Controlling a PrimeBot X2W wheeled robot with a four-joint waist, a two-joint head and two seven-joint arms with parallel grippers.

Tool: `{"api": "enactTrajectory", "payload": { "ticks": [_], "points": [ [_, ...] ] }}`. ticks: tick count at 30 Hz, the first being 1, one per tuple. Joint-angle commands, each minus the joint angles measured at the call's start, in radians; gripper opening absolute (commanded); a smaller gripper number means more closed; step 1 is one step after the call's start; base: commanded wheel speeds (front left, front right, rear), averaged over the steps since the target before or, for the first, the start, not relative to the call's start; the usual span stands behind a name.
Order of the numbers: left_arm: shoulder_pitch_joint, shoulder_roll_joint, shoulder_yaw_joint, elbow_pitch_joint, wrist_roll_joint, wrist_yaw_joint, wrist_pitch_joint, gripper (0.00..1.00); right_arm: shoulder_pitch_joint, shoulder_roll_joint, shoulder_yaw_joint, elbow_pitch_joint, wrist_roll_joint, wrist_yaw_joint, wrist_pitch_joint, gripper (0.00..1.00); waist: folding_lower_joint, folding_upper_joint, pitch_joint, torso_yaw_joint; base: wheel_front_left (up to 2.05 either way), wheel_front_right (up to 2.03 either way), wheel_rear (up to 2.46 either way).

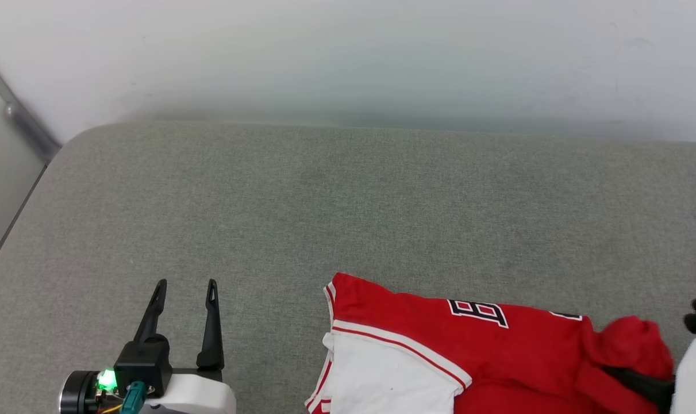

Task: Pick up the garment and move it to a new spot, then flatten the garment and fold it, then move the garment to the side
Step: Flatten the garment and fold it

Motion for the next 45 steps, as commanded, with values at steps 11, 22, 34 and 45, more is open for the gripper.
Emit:
{"api": "enactTrajectory", "payload": {
  "ticks": [11,22,34,45],
  "points": [
    [-0.026,-0.028,-0.004,0.002,0.025,-0.031,-0.005,1.00,-0.197,0.149,0.186,-0.206,-0.101,0.000,0.143,0.00,0.0000,0.0000,0.036,0.030,0.00,0.00,0.00],
    [-0.060,-0.047,-0.020,-0.005,0.026,-0.045,-0.005,1.00,-0.475,0.335,0.439,-0.041,-0.217,0.000,0.158,0.00,0.0000,0.0000,0.090,0.059,0.00,0.00,0.00],
    [-0.090,-0.058,-0.051,0.003,0.017,-0.044,-0.005,1.00,-0.627,0.460,0.632,0.230,-0.292,0.000,0.046,0.00,0.0000,0.0000,0.133,0.082,0.00,0.00,0.00],
    [-0.054,-0.061,-0.053,0.018,0.009,-0.037,-0.005,1.00,-0.657,0.404,0.669,0.214,-0.271,0.000,-0.169,1.00,0.0000,0.0000,0.075,0.066,0.00,0.00,0.00]
  ]
}}
